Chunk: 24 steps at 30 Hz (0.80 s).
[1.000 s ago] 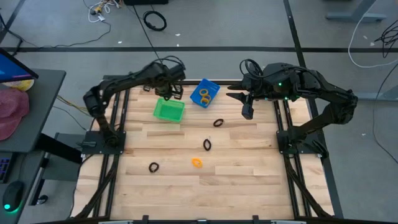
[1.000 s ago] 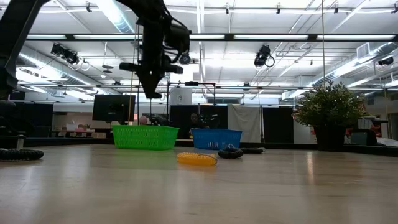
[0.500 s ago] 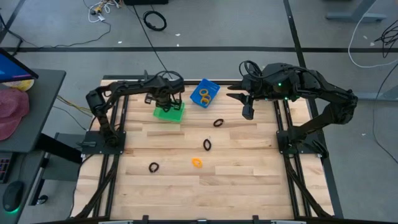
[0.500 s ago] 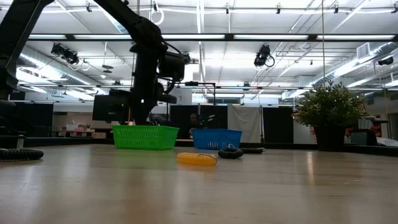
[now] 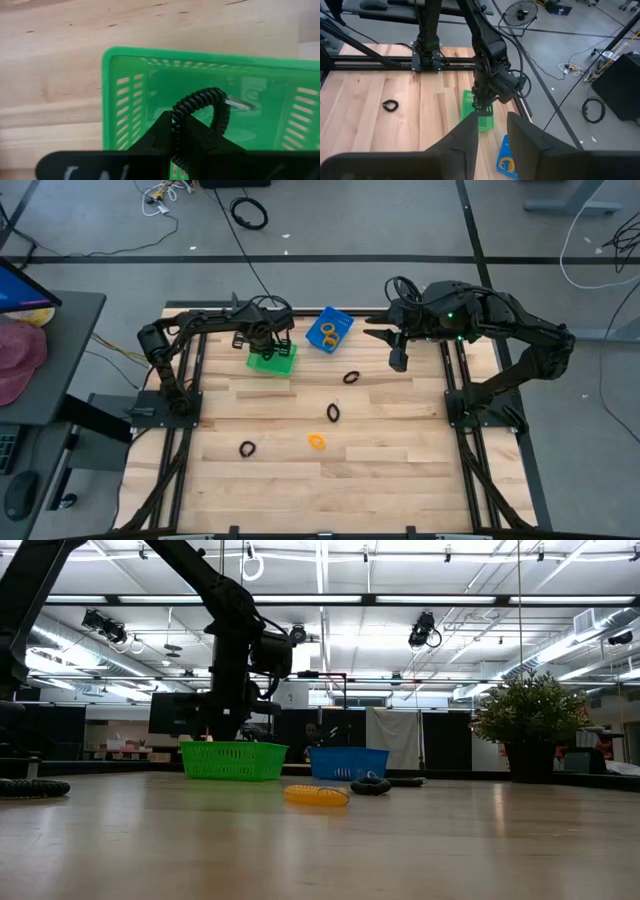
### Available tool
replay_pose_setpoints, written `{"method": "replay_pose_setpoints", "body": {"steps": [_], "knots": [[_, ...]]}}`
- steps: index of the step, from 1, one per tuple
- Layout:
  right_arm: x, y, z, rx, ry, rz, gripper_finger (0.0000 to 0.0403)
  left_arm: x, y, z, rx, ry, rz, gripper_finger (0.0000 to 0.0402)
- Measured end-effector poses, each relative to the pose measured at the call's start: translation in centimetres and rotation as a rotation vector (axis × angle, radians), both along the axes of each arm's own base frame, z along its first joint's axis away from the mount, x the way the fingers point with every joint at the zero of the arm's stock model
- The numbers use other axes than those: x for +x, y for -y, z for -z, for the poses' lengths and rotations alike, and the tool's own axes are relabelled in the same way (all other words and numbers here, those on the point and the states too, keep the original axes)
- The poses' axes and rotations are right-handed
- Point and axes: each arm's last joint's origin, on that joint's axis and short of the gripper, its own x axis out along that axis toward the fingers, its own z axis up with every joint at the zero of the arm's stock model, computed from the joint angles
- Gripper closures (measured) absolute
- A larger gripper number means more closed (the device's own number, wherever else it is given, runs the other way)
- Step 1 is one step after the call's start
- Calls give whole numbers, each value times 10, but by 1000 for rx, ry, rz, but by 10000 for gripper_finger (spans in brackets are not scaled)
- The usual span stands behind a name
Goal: Sort spring keychains into baskets
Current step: Put the black spring keychain into the green basket
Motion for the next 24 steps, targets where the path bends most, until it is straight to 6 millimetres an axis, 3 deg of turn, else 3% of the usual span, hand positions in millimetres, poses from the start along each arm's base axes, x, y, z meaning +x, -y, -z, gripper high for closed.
{"method": "replay_pose_setpoints", "body": {"steps": [14, 24], "knots": [[0, 0, 0, 0, 5, 1, 298, 0, 0, 0, 8, -5, 14, 356], [0, 0, 0, -3, 4, -1, 298, 0, 0, -2, -5, 8, 26, 278]]}}
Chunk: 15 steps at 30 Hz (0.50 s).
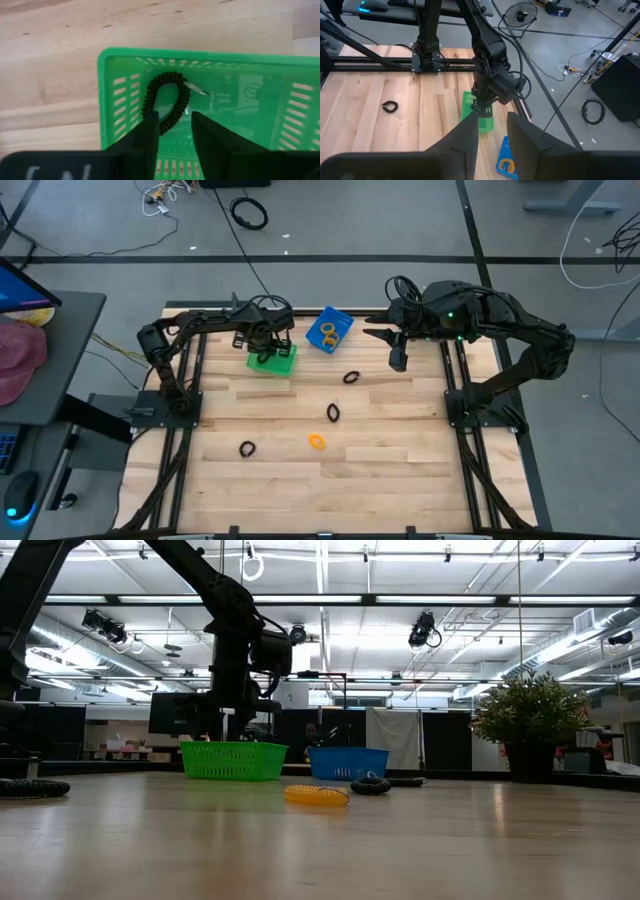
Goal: Sort spring keychains into baskets
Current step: Put the black spring keychain into the green basket
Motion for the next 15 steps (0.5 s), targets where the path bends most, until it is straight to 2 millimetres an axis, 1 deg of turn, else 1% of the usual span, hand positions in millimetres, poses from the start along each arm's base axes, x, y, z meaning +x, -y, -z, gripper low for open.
{"method": "replay_pose_setpoints", "body": {"steps": [4, 7, 10, 15], "knots": [[-1, 0, 1, -14, -16, -6, 298, -2, 3, -11, 16, 24, 17, 250], [-1, 2, 2, -16, -26, 1, 298, -5, 8, -28, 55, 66, 26, 238], [-1, 4, 2, -16, -26, 10, 298, -8, 17, -49, 112, 119, 43, 240], [-2, 8, 2, -25, -31, 17, 298, -19, 39, -90, 242, 225, 71, 267]]}}
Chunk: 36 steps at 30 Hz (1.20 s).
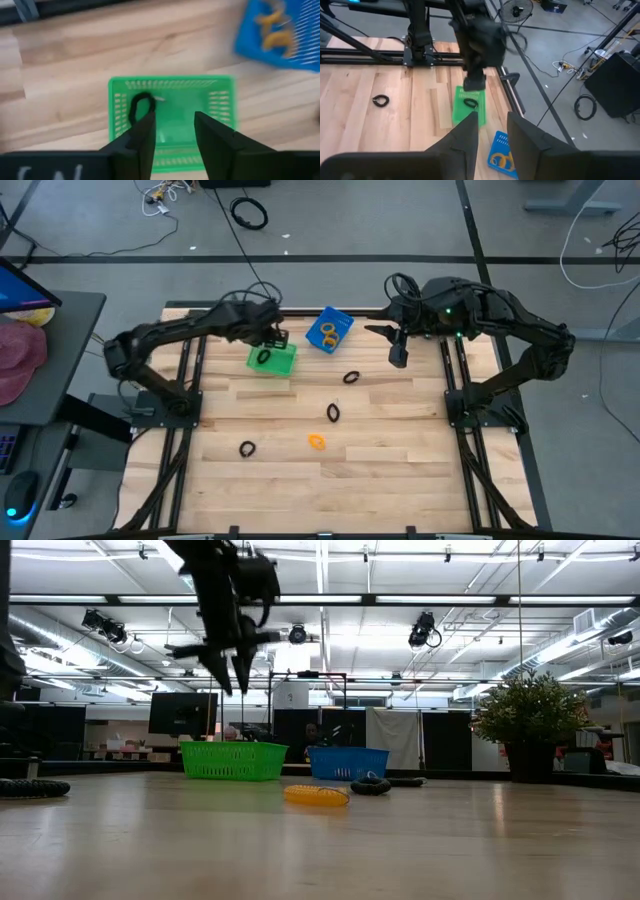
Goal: Sort spring keychains into baskets
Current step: Put the black spring keychain into the green basket
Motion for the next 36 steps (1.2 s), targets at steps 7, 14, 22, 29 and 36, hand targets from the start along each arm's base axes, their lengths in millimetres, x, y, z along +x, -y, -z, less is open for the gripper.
{"method": "replay_pose_setpoints", "body": {"steps": [7, 14, 22, 29, 36], "knots": [[-1, 6, 0, -14, -5, 12, 298, -17, 36, -63, 231, 261, 121, 311], [-1, 12, 0, -34, -14, 7, 298, -26, 69, -130, 633, 577, 417, 344], [-2, 18, 0, -15, -12, 1, 298, -34, 88, -157, 850, 674, 683, 396], [-2, 19, 1, -14, -18, 4, 298, -31, 92, -161, 864, 768, 808, 399], [-3, 19, 1, -12, -19, 6, 298, -40, 96, -164, 839, 807, 889, 400]]}}
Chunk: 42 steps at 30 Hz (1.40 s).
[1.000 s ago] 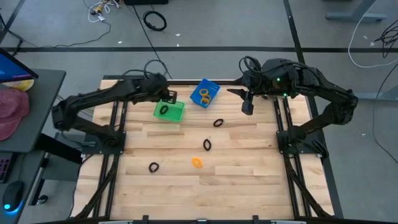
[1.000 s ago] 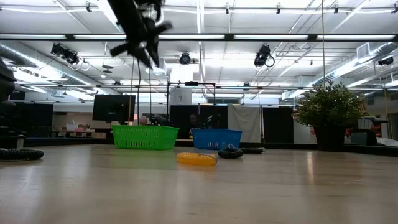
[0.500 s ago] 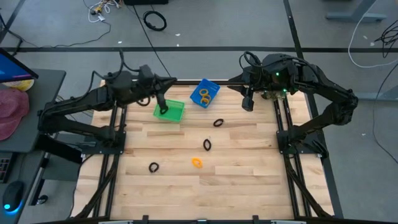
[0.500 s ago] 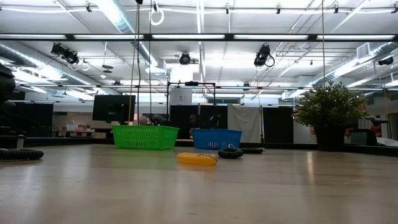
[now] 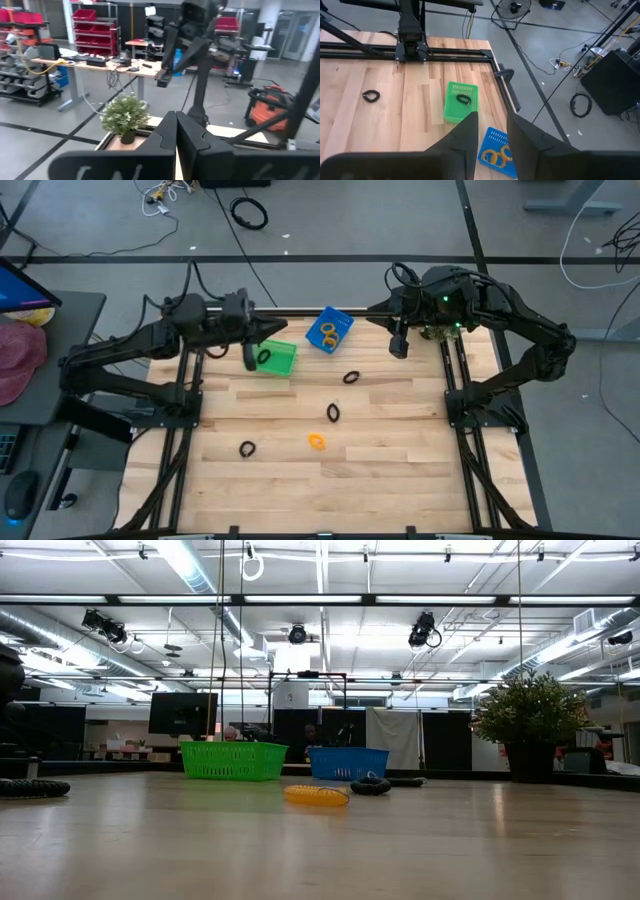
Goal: Sort spring keychains into baskets
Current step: Put the black spring keychain into the green basket
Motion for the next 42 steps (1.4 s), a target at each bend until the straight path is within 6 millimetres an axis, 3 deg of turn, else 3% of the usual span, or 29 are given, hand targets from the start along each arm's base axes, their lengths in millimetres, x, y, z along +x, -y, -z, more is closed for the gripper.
{"method": "replay_pose_setpoints", "body": {"steps": [15, 21, 24, 34, 42], "knots": [[1, 0, -2, 63, 40, 36, 298, -61, 25, -8, -2, -6, 83, 401], [2, 0, -5, 118, 97, 67, 298, -78, 35, 41, -30, 125, 119, 401], [2, 0, -5, 134, 103, 76, 298, -97, 37, 60, -49, 190, 135, 401], [9, 2, -1, 205, 110, 126, 298, -178, 38, 81, -92, 301, 156, 401], [26, 4, 9, 248, 89, 155, 298, -198, 38, 93, -156, 234, 193, 401]]}}
